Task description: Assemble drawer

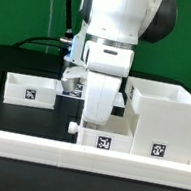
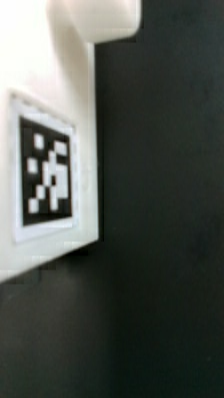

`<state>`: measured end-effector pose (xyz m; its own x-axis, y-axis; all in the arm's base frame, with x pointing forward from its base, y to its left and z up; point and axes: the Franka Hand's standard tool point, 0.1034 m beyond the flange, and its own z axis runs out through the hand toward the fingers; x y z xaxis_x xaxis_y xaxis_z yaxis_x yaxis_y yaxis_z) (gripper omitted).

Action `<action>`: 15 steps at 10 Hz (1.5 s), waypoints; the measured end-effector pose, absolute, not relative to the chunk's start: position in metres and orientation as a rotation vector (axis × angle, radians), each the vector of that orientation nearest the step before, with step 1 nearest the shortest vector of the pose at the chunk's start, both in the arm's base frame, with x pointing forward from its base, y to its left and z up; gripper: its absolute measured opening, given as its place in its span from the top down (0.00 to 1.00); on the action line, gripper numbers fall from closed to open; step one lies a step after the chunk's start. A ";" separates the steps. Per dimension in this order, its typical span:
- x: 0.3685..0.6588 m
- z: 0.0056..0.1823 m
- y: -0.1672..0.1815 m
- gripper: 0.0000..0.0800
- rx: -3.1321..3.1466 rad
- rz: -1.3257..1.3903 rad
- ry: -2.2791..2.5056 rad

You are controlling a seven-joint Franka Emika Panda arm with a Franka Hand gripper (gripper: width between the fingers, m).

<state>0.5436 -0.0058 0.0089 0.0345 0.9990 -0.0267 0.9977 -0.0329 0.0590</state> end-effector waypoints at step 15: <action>0.543 0.009 -0.005 0.95 2.203 -0.056 2.173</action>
Offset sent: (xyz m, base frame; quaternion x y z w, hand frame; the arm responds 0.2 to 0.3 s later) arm 0.0062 -0.0056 0.0040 0.0335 -0.0494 -0.0346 0.9976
